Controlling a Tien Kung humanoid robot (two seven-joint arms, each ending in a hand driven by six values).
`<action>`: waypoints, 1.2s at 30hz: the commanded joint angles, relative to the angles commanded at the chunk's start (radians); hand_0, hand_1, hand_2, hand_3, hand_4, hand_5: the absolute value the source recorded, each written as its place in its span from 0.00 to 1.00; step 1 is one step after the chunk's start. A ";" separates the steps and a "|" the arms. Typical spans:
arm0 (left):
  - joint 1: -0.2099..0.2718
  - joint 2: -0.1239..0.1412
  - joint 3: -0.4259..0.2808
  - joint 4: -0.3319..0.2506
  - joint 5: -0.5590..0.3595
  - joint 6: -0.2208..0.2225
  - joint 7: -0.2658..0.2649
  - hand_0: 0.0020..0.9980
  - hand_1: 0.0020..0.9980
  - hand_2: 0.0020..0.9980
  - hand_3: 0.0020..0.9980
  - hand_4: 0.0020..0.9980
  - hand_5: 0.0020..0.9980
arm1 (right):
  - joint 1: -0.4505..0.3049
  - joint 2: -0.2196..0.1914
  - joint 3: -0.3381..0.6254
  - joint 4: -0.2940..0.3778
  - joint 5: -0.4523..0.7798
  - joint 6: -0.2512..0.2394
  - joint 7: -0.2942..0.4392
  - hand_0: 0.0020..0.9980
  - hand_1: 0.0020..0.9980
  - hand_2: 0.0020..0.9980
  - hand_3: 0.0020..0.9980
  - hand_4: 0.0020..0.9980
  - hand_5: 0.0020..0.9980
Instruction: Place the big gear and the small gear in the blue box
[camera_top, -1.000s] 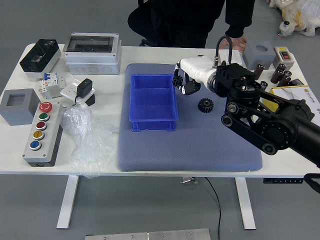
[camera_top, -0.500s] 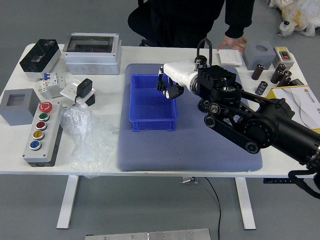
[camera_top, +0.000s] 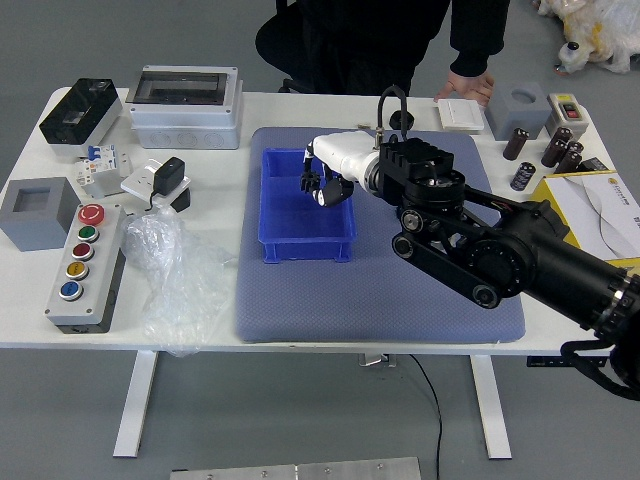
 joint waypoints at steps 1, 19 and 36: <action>0.000 0.000 0.000 0.000 0.000 0.000 0.000 0.86 0.83 0.83 0.78 0.60 0.37 | 0.002 0.002 -0.001 -0.003 0.002 0.000 0.000 0.26 0.30 0.38 0.60 0.49 0.21; -0.003 0.004 0.008 0.000 -0.001 0.000 0.001 0.86 0.83 0.83 0.78 0.60 0.37 | 0.013 0.016 -0.009 -0.033 0.023 0.013 0.000 0.21 0.35 0.42 0.61 0.71 0.35; -0.006 0.004 0.010 0.000 0.000 0.000 0.001 0.86 0.83 0.83 0.78 0.60 0.37 | 0.010 0.011 0.003 -0.036 0.040 0.051 -0.003 0.27 0.40 0.51 0.68 0.82 0.45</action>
